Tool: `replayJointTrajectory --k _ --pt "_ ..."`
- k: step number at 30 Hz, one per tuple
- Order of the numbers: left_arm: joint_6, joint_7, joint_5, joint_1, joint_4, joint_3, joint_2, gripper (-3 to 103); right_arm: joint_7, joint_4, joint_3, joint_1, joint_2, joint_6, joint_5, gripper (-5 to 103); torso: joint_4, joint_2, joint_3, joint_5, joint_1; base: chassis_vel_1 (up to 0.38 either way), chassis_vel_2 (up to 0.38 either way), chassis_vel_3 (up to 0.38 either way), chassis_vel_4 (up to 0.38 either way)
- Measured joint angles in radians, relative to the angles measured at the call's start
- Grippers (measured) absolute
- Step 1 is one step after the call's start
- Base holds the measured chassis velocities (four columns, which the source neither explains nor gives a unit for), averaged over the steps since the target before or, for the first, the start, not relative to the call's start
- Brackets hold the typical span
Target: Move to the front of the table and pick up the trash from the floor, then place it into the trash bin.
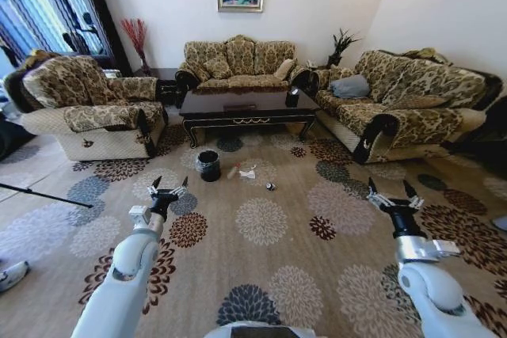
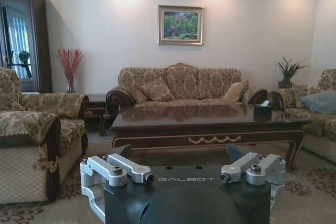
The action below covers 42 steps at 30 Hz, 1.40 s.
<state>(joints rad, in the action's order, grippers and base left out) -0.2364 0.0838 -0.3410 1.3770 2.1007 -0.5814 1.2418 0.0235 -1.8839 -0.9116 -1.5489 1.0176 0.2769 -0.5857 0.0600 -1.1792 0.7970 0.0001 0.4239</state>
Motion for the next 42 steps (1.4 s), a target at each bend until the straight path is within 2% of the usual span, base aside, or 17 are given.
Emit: replayJointTrajectory --k 1,7,11,14,16,17,19,21,24,25,28,29,31,35,36,39,42 --pt "0.0 0.003 0.004 0.017 0.009 -0.001 0.003 100 0.001 0.015 0.001 0.005 -0.009 0.0 -0.001 100 -0.001 0.0 0.0 0.0001 0.0 0.0 0.0 0.0 0.0" --pt "0.019 0.07 0.068 0.083 0.051 -0.024 0.03 100 0.03 0.158 0.02 0.069 -0.056 0.004 -0.009 100 0.0 0.0 0.0 0.0 0.0 0.0 0.0 0.0 0.0" --pt "0.024 0.082 0.076 0.098 0.068 -0.033 0.042 100 0.043 0.218 0.031 0.102 -0.061 0.009 -0.009 100 -0.0001 0.0 0.0 0.0 0.0 0.0 0.0 0.0 0.0" --pt "0.049 0.08 0.069 0.105 0.106 -0.045 0.05 100 0.045 0.221 0.031 0.107 -0.054 0.015 -0.006 100 -0.0001 0.0 0.0 -0.0001 0.0 0.0 0.0 0.0 0.0" --pt "0.107 0.056 0.058 0.105 0.133 -0.062 0.047 100 0.033 0.182 0.029 0.097 -0.043 0.032 -0.007 100 -0.0001 0.0 0.0 0.0003 0.0 0.0 0.0 0.0 0.0" --pt "0.156 0.04 0.04 0.101 0.14 -0.075 0.04 100 -0.005 0.145 0.023 0.087 -0.037 0.059 -0.013 100 0.0 0.0 0.0 0.0 0.0 0.0 0.0 0.0 0.0" --pt "0.176 0.035 0.027 0.099 0.141 -0.079 0.037 100 -0.038 0.122 0.019 0.08 -0.035 0.078 -0.016 100 0.0 0.0 0.0 -0.0003 0.0 0.0 0.0 0.0 0.0" --pt "0.211 0.029 -0.016 0.091 0.132 -0.094 0.034 100 -0.138 0.065 0.012 0.067 -0.027 0.135 -0.023 100 -0.0001 0.0 0.0 -0.0005 0.0 0.0 0.0 0.0 0.0" --pt "0.22 0.02 0.006 0.079 0.082 -0.102 0.034 100 -0.263 0.033 0.016 0.054 -0.015 0.184 -0.061 100 -0.0002 0.0 0.0 -0.0005 0.0 0.0 0.0 0.0 0.0" --pt "0.22 0.02 0.006 0.079 0.082 -0.102 0.034 100 -0.263 0.033 0.016 0.054 -0.015 0.184 -0.061 100 -0.0002 0.0 0.0 -0.0005 0.0 0.0 0.0 0.0 0.0" --pt "0.188 0.024 0.018 0.065 0.053 -0.104 0.03 100 -0.339 0.036 0.022 0.042 0.0 0.214 -0.058 100 -0.0001 0.0 0.0 -0.0006 0.0 0.0 0.0 0.0 0.0" --pt "0.157 0.035 0.008 0.06 0.057 -0.104 0.028 100 -0.327 0.039 0.029 0.033 0.011 0.214 -0.03 100 0.0 0.0 0.0 -0.0002 0.0 0.0 0.0 0.0 0.0" --pt "0.139 0.04 0.005 0.058 0.065 -0.104 0.028 100 -0.297 0.037 0.032 0.029 0.016 0.203 -0.011 100 0.0 0.0 0.0 -0.0002 0.0 0.0 0.0 0.0 0.0" --pt "0.073 0.085 0.009 0.07 0.078 -0.104 0.029 100 -0.075 0.002 0.049 -0.002 0.042 0.094 0.044 100 -0.0003 0.0 0.0 -0.0003 0.0 0.0 0.0 0.0 0.0" --pt "0.073 0.085 0.009 0.07 0.078 -0.104 0.029 100 -0.075 0.002 0.049 -0.002 0.042 0.094 0.044 100 -0.0003 0.0 0.0 -0.0003 0.0 0.0 0.0 0.0 0.0" --pt "0.054 0.106 0.009 0.079 0.079 -0.104 0.033 100 0.009 -0.038 0.053 -0.04 0.048 0.037 0.066 100 0.0 0.0 0.0 -0.0004 0.0 0.0 0.0 0.0 0.0" --pt "0.052 0.11 0.008 0.079 0.089 -0.104 0.033 100 0.021 -0.08 0.065 -0.071 0.049 0.025 0.066 100 0.0 0.0 0.0 -0.0002 0.0 0.0 0.0 0.0 0.0"
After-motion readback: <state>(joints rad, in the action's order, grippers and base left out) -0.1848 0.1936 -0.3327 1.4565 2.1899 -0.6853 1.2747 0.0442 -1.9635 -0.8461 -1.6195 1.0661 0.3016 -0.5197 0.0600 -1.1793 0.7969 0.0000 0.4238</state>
